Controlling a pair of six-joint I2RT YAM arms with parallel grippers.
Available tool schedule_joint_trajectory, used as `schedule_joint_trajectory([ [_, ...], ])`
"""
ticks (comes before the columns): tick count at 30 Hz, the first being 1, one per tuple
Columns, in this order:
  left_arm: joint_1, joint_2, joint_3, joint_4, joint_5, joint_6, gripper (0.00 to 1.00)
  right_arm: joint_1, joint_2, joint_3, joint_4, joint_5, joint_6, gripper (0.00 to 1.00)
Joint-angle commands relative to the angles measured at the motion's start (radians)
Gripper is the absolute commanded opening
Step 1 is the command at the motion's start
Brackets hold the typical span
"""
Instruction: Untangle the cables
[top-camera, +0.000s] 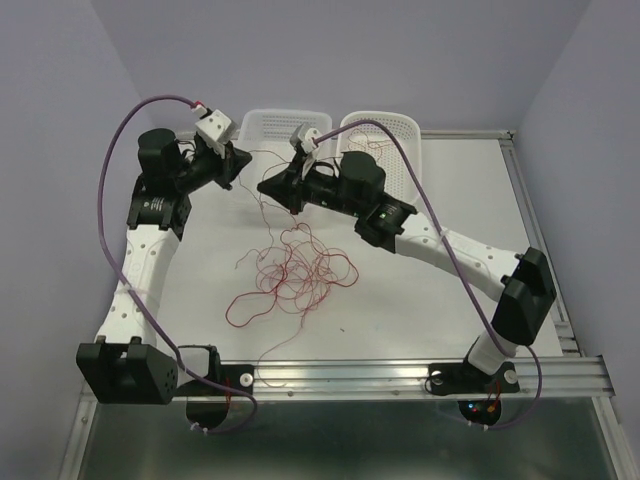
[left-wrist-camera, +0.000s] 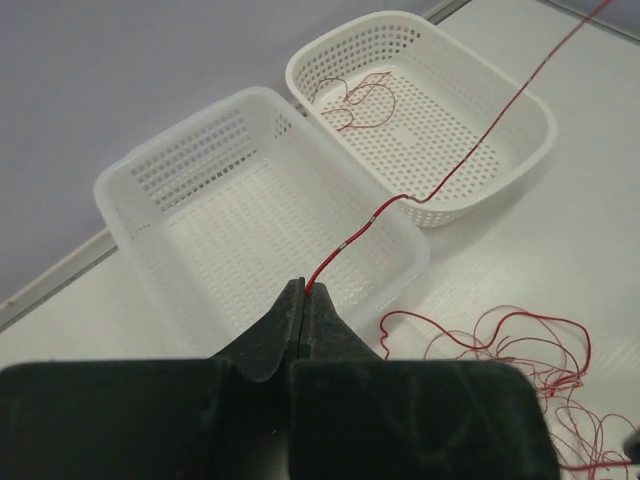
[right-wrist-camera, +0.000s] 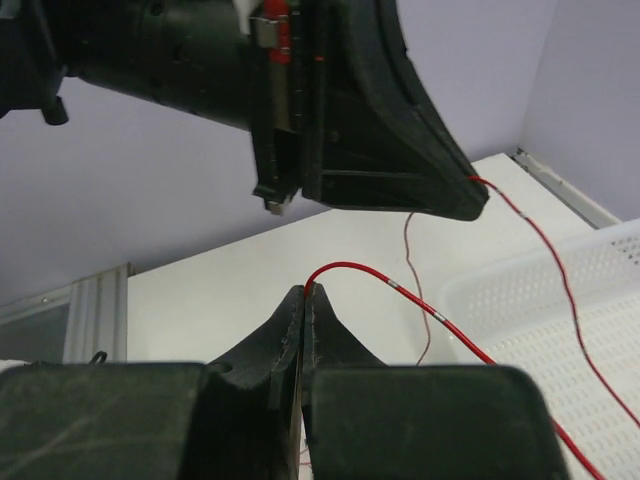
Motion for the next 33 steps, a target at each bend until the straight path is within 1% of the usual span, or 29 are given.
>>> schedule_joint_trajectory([
  [1, 0.011, -0.07, -0.045, 0.107, 0.217, -0.043, 0.0, 0.007, -0.063, -0.025, 0.053, 0.134, -0.026, 0.01],
  [5, 0.013, -0.072, -0.051, 0.1, 0.303, -0.052, 0.0, 0.005, -0.078, -0.037, 0.048, 0.22, -0.047, 0.0],
  [7, 0.013, -0.068, -0.054, 0.087, 0.337, -0.034, 0.0, 0.005, -0.085, -0.042, 0.05, 0.24, -0.055, 0.01],
  [8, 0.013, -0.068, -0.057, 0.074, 0.384, -0.026, 0.01, 0.004, -0.086, -0.043, 0.05, 0.249, -0.053, 0.01],
  [9, 0.013, -0.067, -0.059, 0.067, 0.403, -0.02, 0.01, 0.005, -0.089, -0.04, 0.05, 0.252, -0.053, 0.01],
  [10, 0.013, -0.064, -0.061, 0.063, 0.44, -0.014, 0.06, 0.005, -0.089, -0.036, 0.048, 0.269, -0.055, 0.01],
  [14, 0.013, -0.056, -0.061, 0.022, 0.483, 0.014, 0.11, 0.002, -0.086, -0.025, 0.05, 0.316, -0.055, 0.0],
  [16, 0.013, -0.058, -0.061, -0.002, 0.504, 0.06, 0.15, 0.002, -0.083, -0.022, 0.048, 0.316, -0.055, 0.01],
  [17, 0.013, -0.061, -0.062, -0.014, 0.52, 0.069, 0.2, 0.001, -0.08, -0.016, 0.044, 0.312, -0.056, 0.01],
  [19, 0.013, -0.067, -0.065, -0.015, 0.523, 0.077, 0.25, 0.001, -0.075, -0.011, 0.042, 0.295, -0.05, 0.01],
  [21, 0.013, -0.067, -0.065, -0.015, 0.524, 0.077, 0.29, 0.001, -0.069, -0.008, 0.041, 0.28, -0.043, 0.01],
  [26, 0.011, -0.061, -0.058, -0.017, 0.532, 0.075, 0.42, 0.001, -0.046, 0.01, 0.036, 0.243, -0.027, 0.01],
  [28, 0.013, -0.053, -0.051, -0.015, 0.521, 0.069, 0.45, 0.001, -0.04, 0.024, 0.033, 0.215, -0.018, 0.01],
  [31, 0.011, -0.03, -0.031, 0.012, 0.498, 0.039, 0.45, 0.001, -0.028, 0.038, 0.027, 0.156, 0.006, 0.01],
  [33, 0.011, -0.013, -0.019, 0.03, 0.48, 0.022, 0.45, 0.001, -0.028, 0.038, 0.027, 0.148, 0.019, 0.01],
])
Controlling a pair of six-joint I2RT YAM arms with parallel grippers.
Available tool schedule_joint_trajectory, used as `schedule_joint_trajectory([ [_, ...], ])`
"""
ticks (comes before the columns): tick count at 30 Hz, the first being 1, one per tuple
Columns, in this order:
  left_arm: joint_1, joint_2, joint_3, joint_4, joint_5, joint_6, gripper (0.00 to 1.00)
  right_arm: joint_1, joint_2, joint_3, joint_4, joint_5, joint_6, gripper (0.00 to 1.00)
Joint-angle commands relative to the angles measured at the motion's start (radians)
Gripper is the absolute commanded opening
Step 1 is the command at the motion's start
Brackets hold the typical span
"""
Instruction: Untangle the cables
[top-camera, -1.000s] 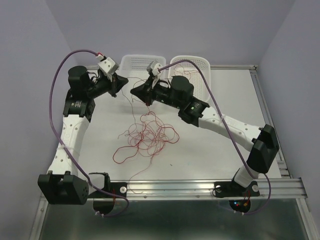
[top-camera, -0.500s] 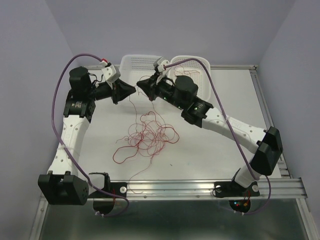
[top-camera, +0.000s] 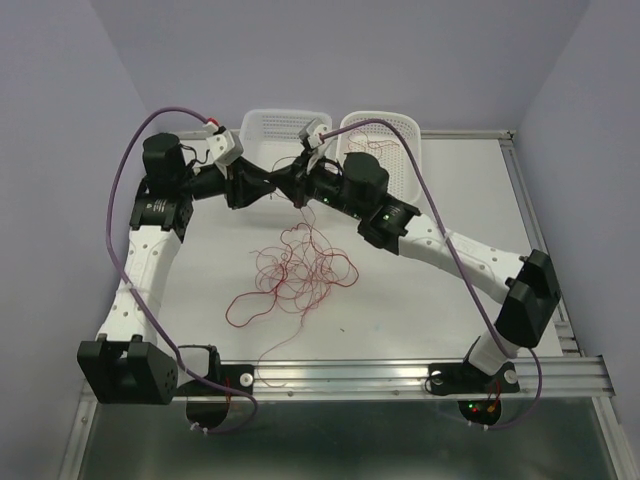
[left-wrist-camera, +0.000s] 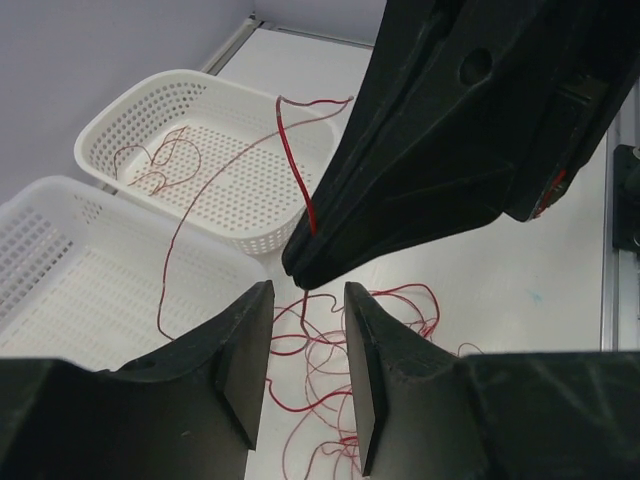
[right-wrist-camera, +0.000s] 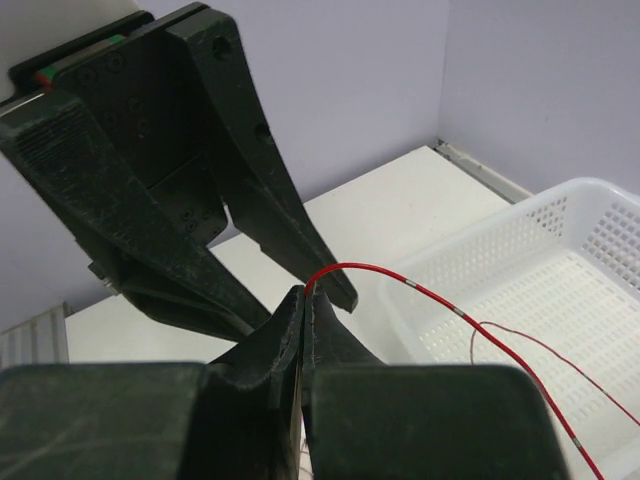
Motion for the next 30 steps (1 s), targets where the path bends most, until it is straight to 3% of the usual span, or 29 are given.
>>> schedule_joint_trajectory([
  [1, 0.003, 0.024, 0.034, 0.063, -0.006, -0.043, 0.45, 0.0, 0.002, 0.058, 0.03, -0.061, 0.034, 0.01],
  [3, 0.0, 0.032, 0.036, 0.069, -0.001, -0.046, 0.37, 0.001, 0.005, 0.061, 0.03, -0.063, 0.036, 0.0],
  [4, 0.0, 0.035, 0.037, 0.071, -0.003, -0.044, 0.08, 0.0, 0.002, 0.061, 0.03, -0.068, 0.037, 0.0],
  [5, -0.001, 0.038, 0.036, 0.074, -0.007, -0.047, 0.0, 0.001, 0.001, 0.061, 0.03, -0.069, 0.039, 0.01],
  [14, -0.004, 0.023, 0.011, 0.106, -0.032, -0.058, 0.0, 0.001, -0.027, 0.044, 0.029, -0.08, 0.048, 0.01],
  [15, -0.004, 0.02, 0.011, 0.118, -0.044, -0.067, 0.0, 0.001, -0.03, 0.043, 0.029, -0.075, 0.05, 0.05],
  [16, -0.004, 0.015, 0.016, 0.123, -0.059, -0.076, 0.0, 0.001, -0.033, 0.031, 0.029, -0.069, 0.048, 0.33],
  [18, 0.0, 0.007, 0.058, 0.126, -0.151, -0.109, 0.0, 0.001, -0.056, 0.009, 0.029, -0.051, 0.041, 0.74],
  [23, 0.034, -0.002, 0.193, 0.124, -0.239, -0.19, 0.0, 0.001, -0.119, -0.167, 0.03, -0.04, -0.004, 0.88],
  [30, 0.062, -0.014, 0.423, 0.089, -0.383, -0.273, 0.0, 0.001, -0.085, -0.282, 0.069, -0.014, -0.022, 0.86],
])
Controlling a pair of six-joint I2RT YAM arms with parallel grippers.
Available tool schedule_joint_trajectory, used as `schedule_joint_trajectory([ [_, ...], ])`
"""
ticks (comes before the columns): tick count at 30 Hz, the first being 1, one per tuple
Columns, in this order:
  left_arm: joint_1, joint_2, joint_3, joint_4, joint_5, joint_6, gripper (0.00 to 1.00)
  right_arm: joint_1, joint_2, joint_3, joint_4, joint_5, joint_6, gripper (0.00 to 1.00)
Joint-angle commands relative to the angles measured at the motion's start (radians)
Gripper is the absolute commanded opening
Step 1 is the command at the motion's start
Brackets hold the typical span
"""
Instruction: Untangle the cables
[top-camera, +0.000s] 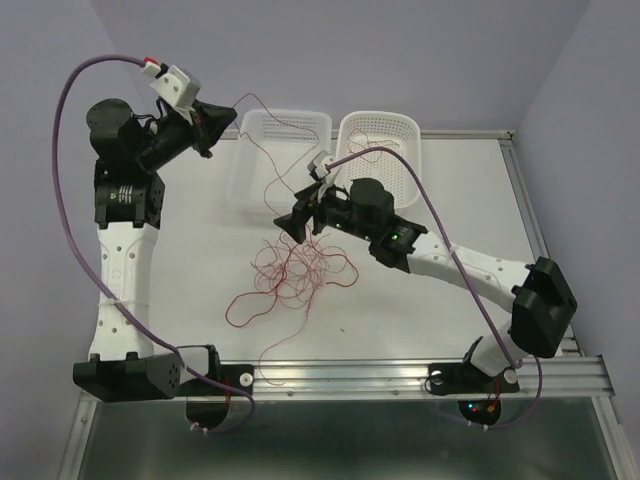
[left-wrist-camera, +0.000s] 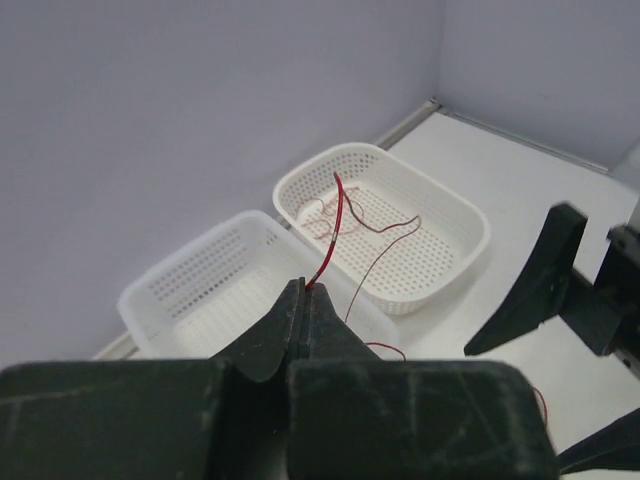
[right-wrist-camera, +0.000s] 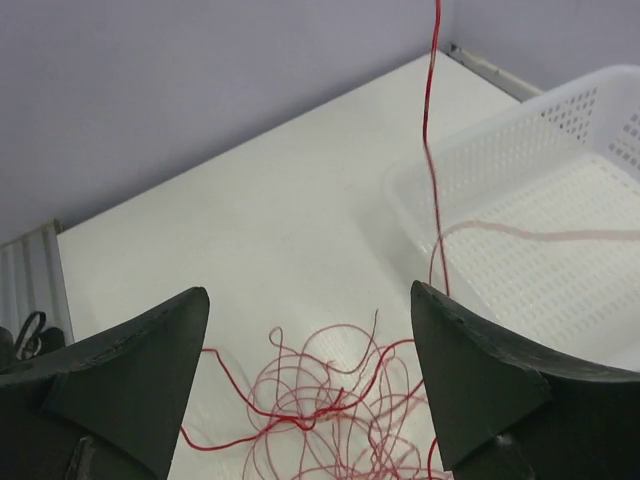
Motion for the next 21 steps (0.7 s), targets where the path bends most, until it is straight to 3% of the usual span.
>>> schedule_joint_trajectory([
  [1, 0.001, -0.039, 0.185, 0.017, -0.086, -0.075, 0.0, 0.007, 0.035, -0.039, 0.049, 0.032, -0.031, 0.86],
  [6, 0.001, -0.012, 0.411, -0.086, -0.121, -0.089, 0.0, 0.007, 0.112, 0.004, 0.047, 0.144, -0.069, 0.84],
  [11, 0.001, -0.016, 0.498, -0.106, -0.184, -0.086, 0.0, 0.007, 0.178, 0.027, 0.042, 0.118, -0.078, 0.64],
  [13, 0.001, -0.011, 0.541, -0.1, -0.228, -0.088, 0.0, 0.007, 0.204, 0.025, 0.053, 0.1, -0.077, 0.64],
  [15, 0.001, -0.002, 0.594, -0.098, -0.268, -0.091, 0.0, 0.007, 0.219, 0.022, 0.072, 0.115, -0.075, 0.57],
  [20, 0.003, 0.011, 0.692, -0.105, -0.322, -0.094, 0.0, 0.006, 0.259, 0.015, 0.095, 0.095, -0.08, 0.55],
  [21, 0.001, 0.009, 0.716, -0.092, -0.37, -0.089, 0.0, 0.007, 0.262, 0.01, 0.096, 0.092, -0.081, 0.4],
])
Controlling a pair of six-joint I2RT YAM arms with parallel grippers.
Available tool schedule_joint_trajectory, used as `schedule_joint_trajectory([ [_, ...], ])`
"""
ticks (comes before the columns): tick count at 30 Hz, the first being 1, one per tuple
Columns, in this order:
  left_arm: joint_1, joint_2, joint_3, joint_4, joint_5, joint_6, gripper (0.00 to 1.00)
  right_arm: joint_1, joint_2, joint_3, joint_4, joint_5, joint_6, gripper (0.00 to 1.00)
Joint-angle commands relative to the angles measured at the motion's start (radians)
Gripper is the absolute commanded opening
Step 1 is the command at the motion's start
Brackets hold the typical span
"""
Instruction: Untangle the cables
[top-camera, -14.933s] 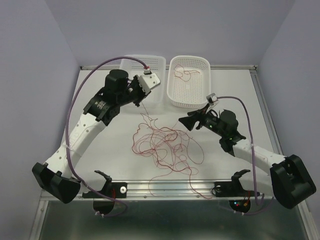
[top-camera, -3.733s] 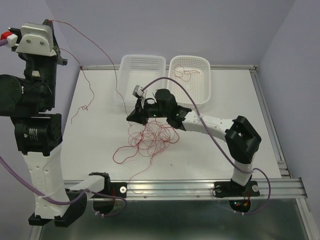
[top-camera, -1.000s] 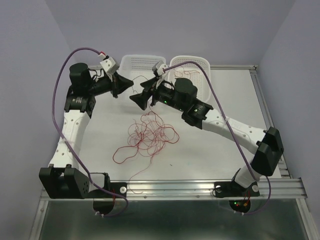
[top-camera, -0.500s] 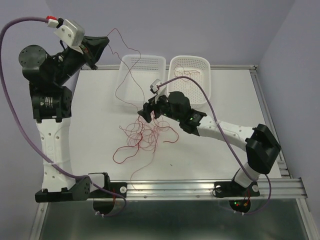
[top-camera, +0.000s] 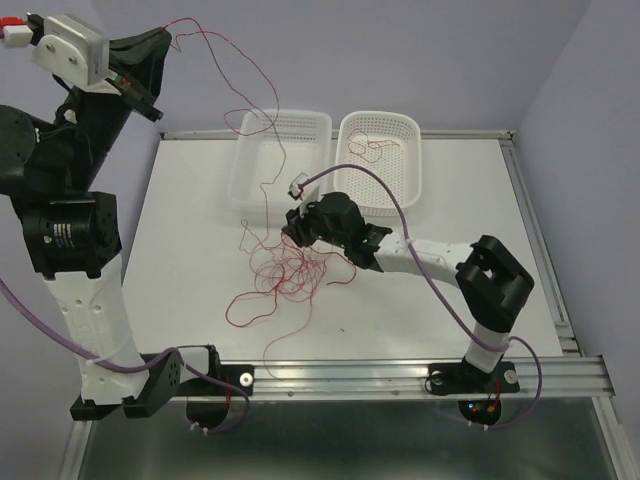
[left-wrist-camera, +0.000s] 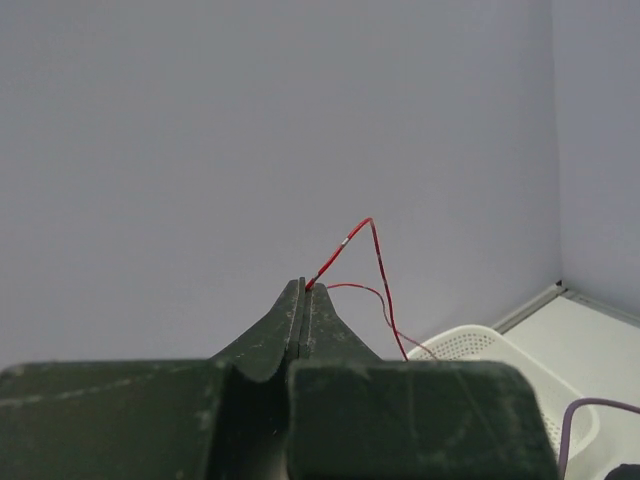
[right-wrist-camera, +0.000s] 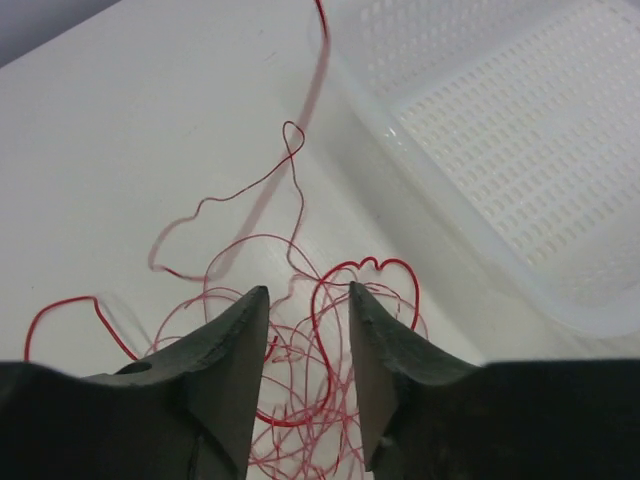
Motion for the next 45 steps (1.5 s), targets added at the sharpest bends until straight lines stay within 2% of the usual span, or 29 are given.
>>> schedule_joint_trajectory([
  [1, 0.0, -0.006, 0.091, 0.048, -0.136, 0.003, 0.0, 0.007, 0.009, 0.028, 0.082, -0.013, -0.013, 0.37],
  [3, 0.0, -0.012, 0.103, 0.089, -0.22, 0.028, 0.0, 0.007, 0.006, 0.0, 0.102, -0.015, -0.002, 0.38],
  [6, 0.001, -0.017, 0.111, 0.119, -0.273, 0.068, 0.0, 0.007, -0.035, -0.093, 0.166, -0.017, 0.021, 0.5],
  [9, 0.001, -0.023, 0.105, 0.137, -0.273, 0.085, 0.0, 0.007, -0.086, -0.188, 0.237, -0.026, 0.032, 0.8],
  [10, 0.0, -0.027, 0.097, 0.142, -0.264, 0.086, 0.0, 0.007, -0.121, -0.202, 0.278, -0.029, 0.032, 0.95],
  [11, 0.0, -0.032, 0.094, 0.148, -0.256, 0.083, 0.0, 0.007, -0.137, -0.221, 0.295, -0.049, 0.024, 1.0],
  [14, 0.001, -0.044, 0.089, 0.165, -0.227, 0.074, 0.0, 0.007, -0.19, -0.224, 0.364, -0.081, 0.023, 1.0],
  [16, 0.001, -0.05, 0.083, 0.169, -0.222, 0.068, 0.0, 0.006, -0.195, -0.169, 0.364, -0.118, 0.03, 1.0],
  [27, 0.0, -0.081, 0.051, 0.18, -0.176, 0.042, 0.0, 0.006, -0.007, 0.19, 0.308, -0.316, 0.062, 1.0],
  [28, 0.001, -0.081, 0.048, 0.18, -0.175, 0.042, 0.0, 0.004, 0.01, 0.248, 0.289, -0.314, 0.067, 0.97],
  [30, 0.0, -0.086, 0.042, 0.182, -0.175, 0.042, 0.0, 0.007, 0.047, 0.282, 0.265, -0.3, 0.063, 0.82],
  [31, 0.001, -0.087, 0.036, 0.185, -0.176, 0.043, 0.0, 0.004, 0.053, 0.29, 0.265, -0.29, 0.059, 0.59],
  [33, 0.001, -0.098, 0.02, 0.188, -0.178, 0.048, 0.0, 0.007, 0.058, 0.305, 0.258, -0.235, 0.049, 0.25],
  [34, 0.001, -0.102, -0.006, 0.195, -0.179, 0.057, 0.0, 0.006, 0.05, 0.307, 0.254, -0.21, 0.047, 0.01],
  [40, 0.0, -0.106, -0.171, 0.27, -0.213, 0.088, 0.0, -0.028, -0.02, 0.321, 0.203, -0.084, 0.007, 0.0],
  [43, 0.0, -0.064, -0.246, 0.332, -0.196, 0.068, 0.0, -0.072, -0.062, 0.375, 0.174, -0.012, -0.008, 0.0],
  [45, 0.001, 0.01, -0.239, 0.356, -0.173, 0.024, 0.0, -0.114, -0.068, 0.423, 0.15, 0.035, -0.02, 0.01],
])
